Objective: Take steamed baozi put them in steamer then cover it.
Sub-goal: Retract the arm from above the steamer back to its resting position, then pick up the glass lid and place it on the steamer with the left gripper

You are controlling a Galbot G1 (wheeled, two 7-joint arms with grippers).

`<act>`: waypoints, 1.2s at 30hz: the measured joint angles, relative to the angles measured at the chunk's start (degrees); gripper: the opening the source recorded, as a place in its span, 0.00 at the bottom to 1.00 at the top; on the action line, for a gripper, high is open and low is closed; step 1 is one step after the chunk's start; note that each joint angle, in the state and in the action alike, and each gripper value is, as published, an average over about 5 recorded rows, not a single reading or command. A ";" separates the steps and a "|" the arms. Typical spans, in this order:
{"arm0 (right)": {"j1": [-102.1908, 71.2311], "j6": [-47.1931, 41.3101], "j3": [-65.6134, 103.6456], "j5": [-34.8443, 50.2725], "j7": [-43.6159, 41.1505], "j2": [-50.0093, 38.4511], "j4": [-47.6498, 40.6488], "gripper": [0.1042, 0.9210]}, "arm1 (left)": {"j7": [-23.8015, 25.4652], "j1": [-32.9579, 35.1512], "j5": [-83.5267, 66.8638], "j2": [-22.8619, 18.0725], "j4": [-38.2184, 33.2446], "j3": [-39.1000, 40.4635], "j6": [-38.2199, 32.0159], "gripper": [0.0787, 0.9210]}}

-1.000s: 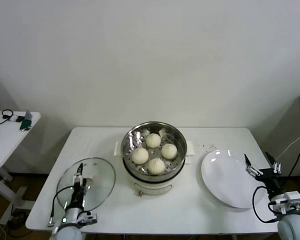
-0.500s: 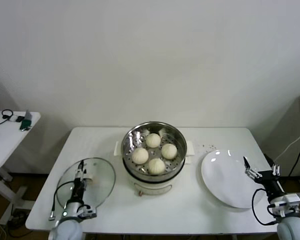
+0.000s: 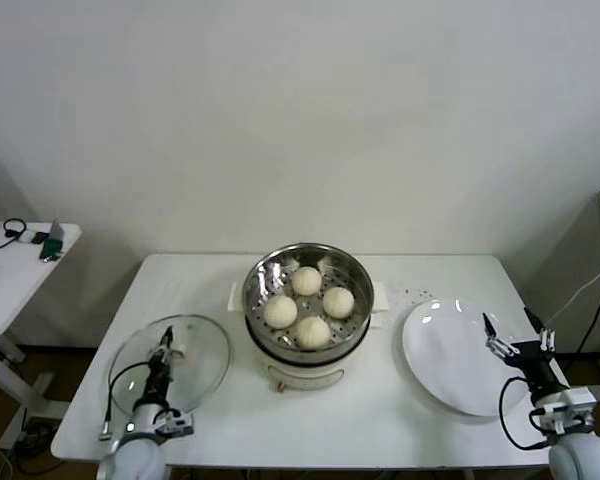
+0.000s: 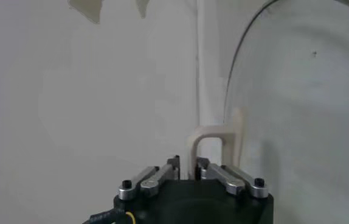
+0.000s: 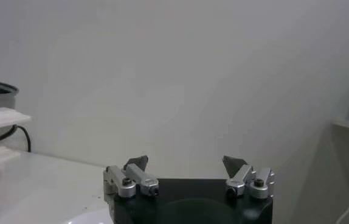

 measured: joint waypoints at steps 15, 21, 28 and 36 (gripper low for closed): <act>1.38 0.29 -0.97 -0.74 -0.25 -0.90 -1.43 0.88 | -0.56 3.61 -2.75 2.62 -7.69 -0.87 3.02 0.09; 2.89 0.31 -2.48 -1.32 -0.14 -1.19 -2.49 0.88 | 1.49 7.30 -4.53 5.45 -16.22 -1.20 8.17 0.09; 4.98 0.15 -4.65 -2.23 0.14 -1.44 -3.85 0.88 | 5.00 9.56 -7.78 11.05 -27.28 -0.44 15.14 0.09; 7.39 -0.03 -6.94 -3.48 0.38 -1.02 -5.23 0.88 | 8.82 6.22 -12.51 21.31 -34.48 4.85 23.38 0.09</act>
